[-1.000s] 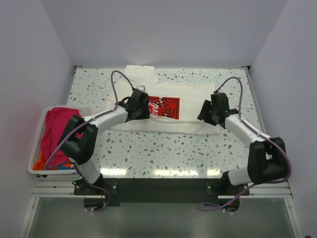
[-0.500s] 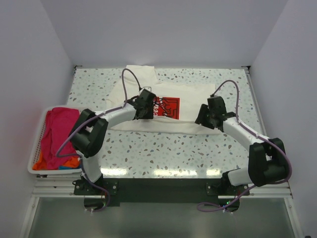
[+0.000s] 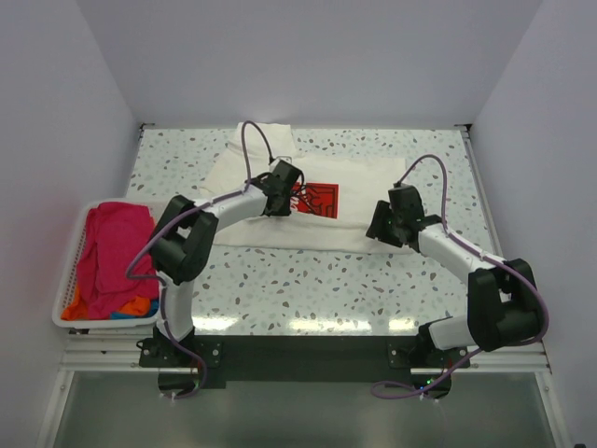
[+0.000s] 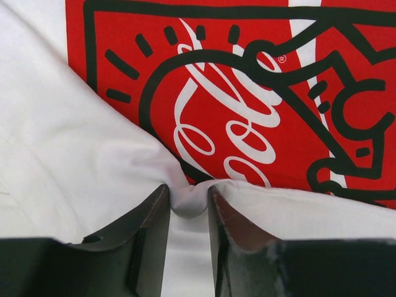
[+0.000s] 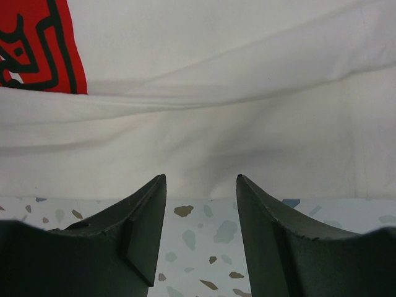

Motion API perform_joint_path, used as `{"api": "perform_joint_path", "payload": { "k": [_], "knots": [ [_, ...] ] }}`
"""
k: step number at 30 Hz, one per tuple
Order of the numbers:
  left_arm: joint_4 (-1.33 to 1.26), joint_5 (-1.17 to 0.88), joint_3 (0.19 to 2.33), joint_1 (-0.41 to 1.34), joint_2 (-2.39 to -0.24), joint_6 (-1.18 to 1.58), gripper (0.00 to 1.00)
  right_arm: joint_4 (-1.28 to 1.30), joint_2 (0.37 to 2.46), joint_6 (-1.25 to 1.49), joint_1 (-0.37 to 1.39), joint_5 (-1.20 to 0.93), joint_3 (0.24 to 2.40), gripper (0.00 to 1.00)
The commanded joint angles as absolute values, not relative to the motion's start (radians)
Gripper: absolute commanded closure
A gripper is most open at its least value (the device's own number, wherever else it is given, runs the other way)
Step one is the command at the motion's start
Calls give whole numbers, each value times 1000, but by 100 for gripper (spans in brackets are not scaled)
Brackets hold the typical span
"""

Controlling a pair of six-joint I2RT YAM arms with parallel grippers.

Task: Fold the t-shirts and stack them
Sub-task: Fold the tshirt

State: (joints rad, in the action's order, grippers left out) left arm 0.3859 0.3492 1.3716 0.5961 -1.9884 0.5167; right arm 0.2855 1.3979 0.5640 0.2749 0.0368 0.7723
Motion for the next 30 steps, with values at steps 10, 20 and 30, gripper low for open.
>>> {"api": "perform_joint_path", "payload": {
  "k": [10,20,30],
  "knots": [
    [387,379,1448,598,-2031,486,91,213,1414,557,278,74,735,48],
    [403,407,1486,591,-2046,485,100,229,1402,555,279,90,715,48],
    [408,405,1494,557,-2029,491,100,229,1396,558,279,97,692,47]
  ]
}}
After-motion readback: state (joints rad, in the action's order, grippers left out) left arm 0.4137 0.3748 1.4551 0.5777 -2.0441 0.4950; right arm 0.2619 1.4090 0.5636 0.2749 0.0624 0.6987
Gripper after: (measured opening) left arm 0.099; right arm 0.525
